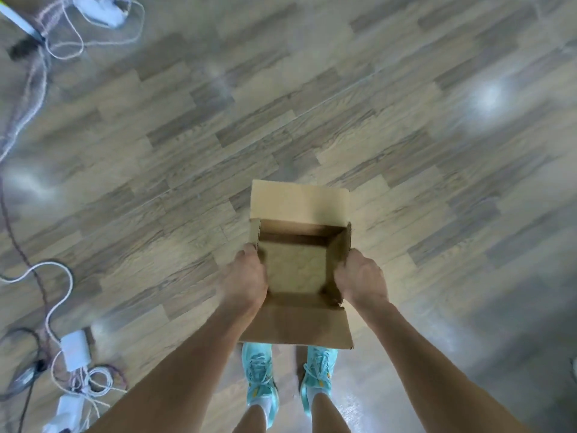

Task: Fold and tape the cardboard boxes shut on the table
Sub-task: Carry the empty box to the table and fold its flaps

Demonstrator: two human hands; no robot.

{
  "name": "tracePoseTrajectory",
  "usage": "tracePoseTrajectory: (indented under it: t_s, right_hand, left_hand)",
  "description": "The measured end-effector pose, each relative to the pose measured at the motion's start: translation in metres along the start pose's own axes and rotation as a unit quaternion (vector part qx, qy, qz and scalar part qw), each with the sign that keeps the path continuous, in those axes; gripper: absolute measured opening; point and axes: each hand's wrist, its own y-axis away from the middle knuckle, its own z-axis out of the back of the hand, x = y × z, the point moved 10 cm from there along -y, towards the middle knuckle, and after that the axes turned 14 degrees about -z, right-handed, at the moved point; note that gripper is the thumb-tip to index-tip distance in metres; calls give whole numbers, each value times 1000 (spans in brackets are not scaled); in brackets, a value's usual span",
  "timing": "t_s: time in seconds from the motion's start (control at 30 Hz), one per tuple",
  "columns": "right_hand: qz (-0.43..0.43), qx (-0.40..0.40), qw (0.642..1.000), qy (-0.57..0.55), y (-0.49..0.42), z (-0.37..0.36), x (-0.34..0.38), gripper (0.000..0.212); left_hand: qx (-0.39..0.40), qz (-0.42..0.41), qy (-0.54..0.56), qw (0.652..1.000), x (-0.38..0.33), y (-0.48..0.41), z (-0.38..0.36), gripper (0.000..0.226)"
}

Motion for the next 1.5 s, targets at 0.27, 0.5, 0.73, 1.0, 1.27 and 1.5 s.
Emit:
tracePoseTrajectory:
  t_s: [0.27,0.5,0.73,1.0,1.27,1.5]
  right_hand:
    - [50,-88,994,-45,125,235,16,18]
    - [58,-127,984,-113,176,382,31,20]
    - [70,-180,974,-117,188,488,93,24]
    - [49,-219,964,-143,166,602,175,27]
    - [44,-238,950,-195,99,710,234,21]
    - [78,-247,946,-196,-11,829,294,22]
  left_hand:
    - [-102,-9,40,994,-91,63,225,10]
    - [-182,-70,34,980,-148,62,373,26]
    - [-213,-127,35,968,-178,6,494,32]
    - [-226,-177,12,958,-206,-85,626,39]
    - [-248,-190,-3,950,-253,-187,721,40]
    - [-245,-157,28,956,-323,-318,784,39]
